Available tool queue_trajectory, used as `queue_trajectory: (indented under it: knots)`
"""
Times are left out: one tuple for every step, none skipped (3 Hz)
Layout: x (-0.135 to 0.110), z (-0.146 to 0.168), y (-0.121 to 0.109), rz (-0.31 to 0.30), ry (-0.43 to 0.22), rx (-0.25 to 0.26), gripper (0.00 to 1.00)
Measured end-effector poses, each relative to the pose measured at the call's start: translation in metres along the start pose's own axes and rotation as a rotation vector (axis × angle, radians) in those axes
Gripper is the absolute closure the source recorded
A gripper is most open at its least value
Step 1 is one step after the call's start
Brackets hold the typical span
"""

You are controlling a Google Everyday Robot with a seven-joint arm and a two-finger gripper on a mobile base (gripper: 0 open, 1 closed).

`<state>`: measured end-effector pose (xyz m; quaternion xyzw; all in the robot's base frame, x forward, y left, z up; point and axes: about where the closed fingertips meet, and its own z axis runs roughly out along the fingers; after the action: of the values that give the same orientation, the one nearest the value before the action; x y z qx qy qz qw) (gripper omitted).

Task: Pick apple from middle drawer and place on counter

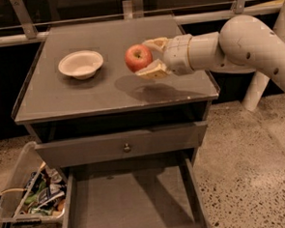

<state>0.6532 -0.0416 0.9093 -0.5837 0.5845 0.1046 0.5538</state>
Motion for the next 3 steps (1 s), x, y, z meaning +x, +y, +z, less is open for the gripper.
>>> queue_trajectory:
  knots:
    - [0.010,0.024,-0.029,0.073,-0.046,0.033,1.00]
    - [0.022,0.032,-0.037,0.150,-0.046,0.039,1.00]
    - [0.036,0.028,-0.035,0.211,-0.016,0.038,1.00]
